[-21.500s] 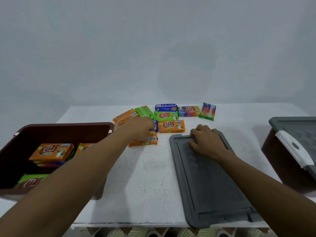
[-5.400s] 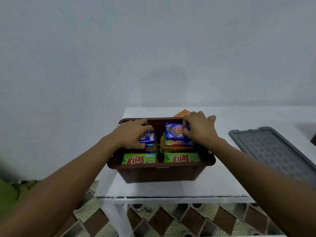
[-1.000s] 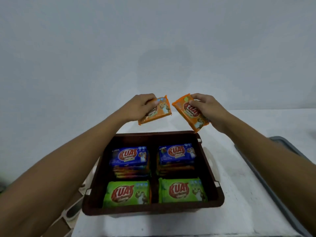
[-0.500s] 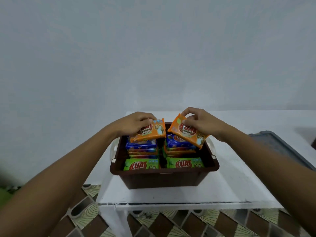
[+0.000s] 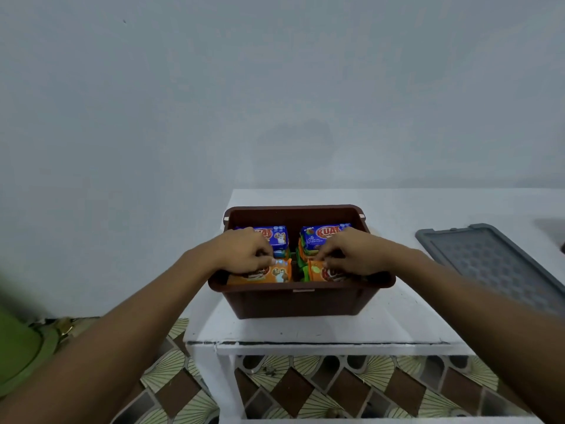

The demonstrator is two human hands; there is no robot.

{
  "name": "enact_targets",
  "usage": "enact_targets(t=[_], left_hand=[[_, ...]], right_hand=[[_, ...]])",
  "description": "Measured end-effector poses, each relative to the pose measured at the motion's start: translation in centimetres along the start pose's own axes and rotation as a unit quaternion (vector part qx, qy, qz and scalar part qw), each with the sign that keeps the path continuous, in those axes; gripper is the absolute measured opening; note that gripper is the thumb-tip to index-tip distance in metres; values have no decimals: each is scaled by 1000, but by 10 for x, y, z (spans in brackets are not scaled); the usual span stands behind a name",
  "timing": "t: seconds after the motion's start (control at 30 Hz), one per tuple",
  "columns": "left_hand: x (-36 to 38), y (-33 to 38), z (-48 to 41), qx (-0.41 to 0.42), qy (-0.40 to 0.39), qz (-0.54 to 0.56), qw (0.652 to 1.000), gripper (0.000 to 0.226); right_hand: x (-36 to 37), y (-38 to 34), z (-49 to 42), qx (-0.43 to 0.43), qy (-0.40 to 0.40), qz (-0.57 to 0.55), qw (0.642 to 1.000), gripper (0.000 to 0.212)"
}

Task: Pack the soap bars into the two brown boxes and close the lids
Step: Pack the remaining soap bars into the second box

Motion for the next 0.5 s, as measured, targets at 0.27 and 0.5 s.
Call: enact_targets(t=[0.27, 0.5], left_hand=[[0, -3, 1, -13, 126, 47, 991, 30], [2, 1, 1, -32, 175, 42, 983, 20]], right_hand=[[-15, 37, 12, 78, 267, 76, 958, 34], [-14, 54, 12, 184, 299, -87, 932, 55]])
Point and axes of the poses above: each hand's wrist, its own z-axis away from the middle knuckle, its own x-axis out of the palm, y = z × x, the point moved 2 cm from there along -z, towards the middle knuckle, and after that the axes turned 11 degrees about -z, right-handed, at the moved point
